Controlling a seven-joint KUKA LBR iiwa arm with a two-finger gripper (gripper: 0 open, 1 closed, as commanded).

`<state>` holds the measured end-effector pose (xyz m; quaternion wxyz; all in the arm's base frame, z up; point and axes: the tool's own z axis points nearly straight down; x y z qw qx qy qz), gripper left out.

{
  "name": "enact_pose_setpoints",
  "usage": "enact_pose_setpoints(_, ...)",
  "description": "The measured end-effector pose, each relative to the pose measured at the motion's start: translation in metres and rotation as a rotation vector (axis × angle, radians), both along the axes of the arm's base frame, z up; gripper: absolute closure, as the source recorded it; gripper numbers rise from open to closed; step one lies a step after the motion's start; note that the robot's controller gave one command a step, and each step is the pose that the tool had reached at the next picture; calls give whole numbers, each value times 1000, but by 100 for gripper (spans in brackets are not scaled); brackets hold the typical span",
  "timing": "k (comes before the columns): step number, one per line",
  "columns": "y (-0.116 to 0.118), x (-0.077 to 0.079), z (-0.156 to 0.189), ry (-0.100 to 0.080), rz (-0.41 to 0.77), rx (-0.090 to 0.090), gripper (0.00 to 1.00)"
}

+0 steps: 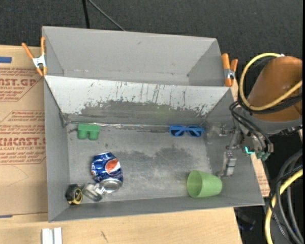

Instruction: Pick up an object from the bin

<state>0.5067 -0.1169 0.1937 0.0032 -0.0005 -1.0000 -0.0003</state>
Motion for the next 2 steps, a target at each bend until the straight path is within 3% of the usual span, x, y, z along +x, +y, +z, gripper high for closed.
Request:
enact_pose_setpoints(1, -36, -14, -92, 0, 38, 0, 0)
enact_pose_setpoints(2, -6, -22, -115, -5, -152, -5, 0)
